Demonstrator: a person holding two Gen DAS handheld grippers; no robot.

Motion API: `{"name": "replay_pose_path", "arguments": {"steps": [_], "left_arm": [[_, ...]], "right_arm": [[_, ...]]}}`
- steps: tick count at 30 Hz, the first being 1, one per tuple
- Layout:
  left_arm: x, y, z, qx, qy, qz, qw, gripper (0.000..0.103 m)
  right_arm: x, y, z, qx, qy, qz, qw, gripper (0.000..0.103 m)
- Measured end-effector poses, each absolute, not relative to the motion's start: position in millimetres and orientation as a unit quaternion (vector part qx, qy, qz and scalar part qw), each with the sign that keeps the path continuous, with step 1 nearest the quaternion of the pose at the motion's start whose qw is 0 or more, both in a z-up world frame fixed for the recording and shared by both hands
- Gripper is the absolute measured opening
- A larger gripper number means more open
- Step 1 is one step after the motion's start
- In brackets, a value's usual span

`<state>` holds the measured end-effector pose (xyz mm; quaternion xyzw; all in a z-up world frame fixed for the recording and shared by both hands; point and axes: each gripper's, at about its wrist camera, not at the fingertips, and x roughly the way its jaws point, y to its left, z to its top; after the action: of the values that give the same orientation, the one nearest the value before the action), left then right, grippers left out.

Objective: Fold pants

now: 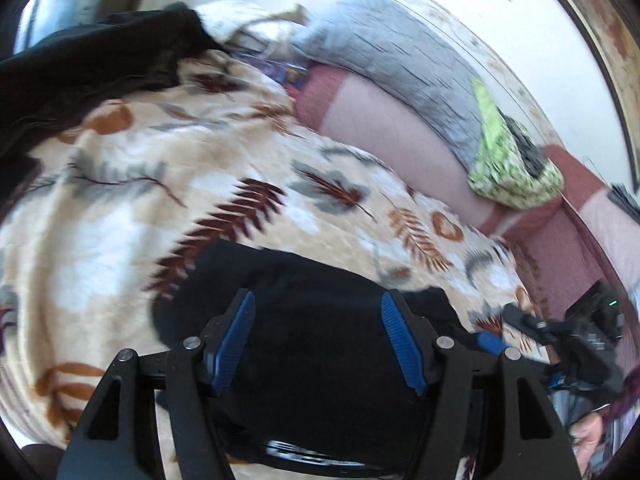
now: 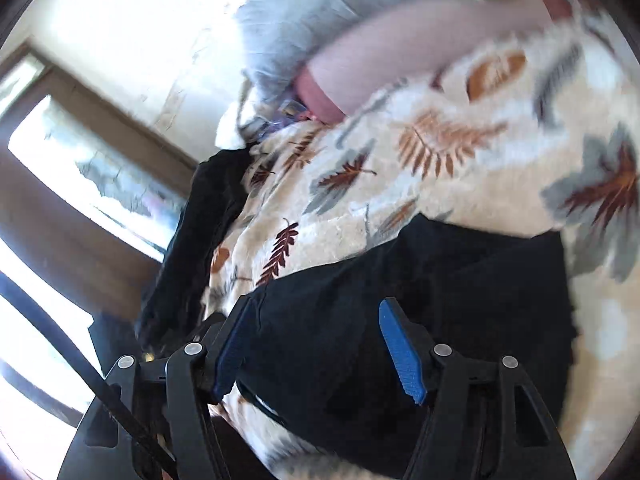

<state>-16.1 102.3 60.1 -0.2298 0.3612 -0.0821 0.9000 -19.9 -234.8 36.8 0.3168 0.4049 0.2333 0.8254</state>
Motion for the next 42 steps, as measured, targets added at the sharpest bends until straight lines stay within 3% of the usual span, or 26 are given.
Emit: {"name": "replay_pose_path", "arguments": {"steps": [5,12,16,18,20,23,31,42], "left_arm": [[-28.1,144.0,60.3,-0.252,0.336,-0.025,0.907,0.069],[-25.3,166.8,51.0,-0.281,0.349,-0.003,0.894,0.070],[-25.1,174.2,45.1,-0.303,0.360,-0.002,0.882,0.070],[-28.2,180.7,44.8,-0.313,0.359,-0.001,0.879,0.071],[-33.0,189.1,43.3,-0.321,0.359,0.003,0.877,0.074],[-38.6,198.5,37.6,-0.321,0.368,0.012,0.873,0.075],[-51.3,180.2,29.1,-0.290,0.396,-0.015,0.871,0.075],[-41.6,126.6,10.9,-0.222,0.444,-0.024,0.868,0.080]], "right_arm": [[21.7,-206.1,-30.6,0.422,0.479,0.235,0.734,0.069],[32.4,-187.0,17.6,0.344,0.444,0.265,0.784,0.069],[57.6,-200.6,7.3,0.341,0.461,0.199,0.795,0.071],[76.6,-195.1,-23.5,0.304,0.525,0.147,0.781,0.072],[83.4,-188.3,-31.3,0.282,0.537,0.140,0.782,0.073],[88.2,-171.1,-18.4,0.227,0.549,0.137,0.793,0.080],[73.2,-109.7,36.2,0.117,0.524,0.186,0.823,0.080],[86.7,33.9,29.6,-0.063,0.622,0.248,0.740,0.080]]}}
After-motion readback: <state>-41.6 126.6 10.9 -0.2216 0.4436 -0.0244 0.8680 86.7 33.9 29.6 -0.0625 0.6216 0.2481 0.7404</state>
